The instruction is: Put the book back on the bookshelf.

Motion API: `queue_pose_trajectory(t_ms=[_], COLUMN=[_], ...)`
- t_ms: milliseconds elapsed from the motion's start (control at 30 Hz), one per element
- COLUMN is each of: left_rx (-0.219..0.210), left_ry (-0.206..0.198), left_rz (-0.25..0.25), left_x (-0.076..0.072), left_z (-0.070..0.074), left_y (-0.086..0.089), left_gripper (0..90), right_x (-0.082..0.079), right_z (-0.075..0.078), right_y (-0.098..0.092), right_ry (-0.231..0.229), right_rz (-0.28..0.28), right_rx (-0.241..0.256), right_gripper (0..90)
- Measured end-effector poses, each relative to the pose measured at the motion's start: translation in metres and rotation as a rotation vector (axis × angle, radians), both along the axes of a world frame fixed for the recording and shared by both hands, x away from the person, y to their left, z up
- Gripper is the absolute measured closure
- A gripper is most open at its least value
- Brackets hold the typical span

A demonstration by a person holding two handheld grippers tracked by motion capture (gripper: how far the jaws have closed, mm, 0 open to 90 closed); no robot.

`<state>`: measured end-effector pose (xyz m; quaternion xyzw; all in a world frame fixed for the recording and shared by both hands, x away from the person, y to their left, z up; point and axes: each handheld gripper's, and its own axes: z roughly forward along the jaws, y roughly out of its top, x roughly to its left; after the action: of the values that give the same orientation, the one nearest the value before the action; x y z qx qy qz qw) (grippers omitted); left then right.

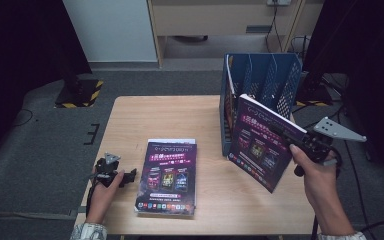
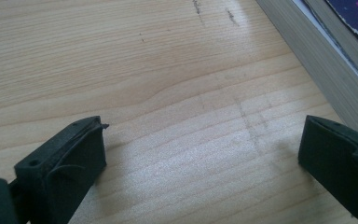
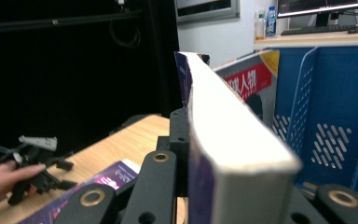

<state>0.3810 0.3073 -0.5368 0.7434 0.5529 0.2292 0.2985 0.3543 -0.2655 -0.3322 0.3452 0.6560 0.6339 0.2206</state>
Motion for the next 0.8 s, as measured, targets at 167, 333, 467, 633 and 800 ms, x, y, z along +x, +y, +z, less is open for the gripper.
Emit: queue_pose_trajectory(t_ms=[167, 333, 467, 633, 800], left_rx=[0.000, 0.000, 0.000, -0.001, 0.000], left_ry=[0.000, 0.001, 0.000, 0.000, 0.000], left_rz=[0.001, 0.000, 0.000, 0.000, 0.000], left_x=[0.000, 0.000, 0.000, 0.000, 0.000], left_z=[0.000, 0.000, 0.000, 0.000, 0.000], left_y=[0.000, 0.000, 0.000, 0.000, 0.000], left_gripper=[0.0, 0.0, 0.0, 0.0, 0.0], right_x=[-0.001, 0.006, 0.014, 0.025, 0.035], right_z=[0.019, 0.037, 0.046, 0.051, 0.054], right_y=[-0.002, 0.002, 0.002, 0.000, -0.001], right_ry=[-0.018, -0.029, -0.023, -0.008, 0.001], right_rz=[0.001, -0.024, -0.068, -0.143, -0.213], right_rx=[0.036, 0.005, -0.027, -0.055, -0.087], right_gripper=[82.6, 82.6, 82.6, 82.6, 82.6])
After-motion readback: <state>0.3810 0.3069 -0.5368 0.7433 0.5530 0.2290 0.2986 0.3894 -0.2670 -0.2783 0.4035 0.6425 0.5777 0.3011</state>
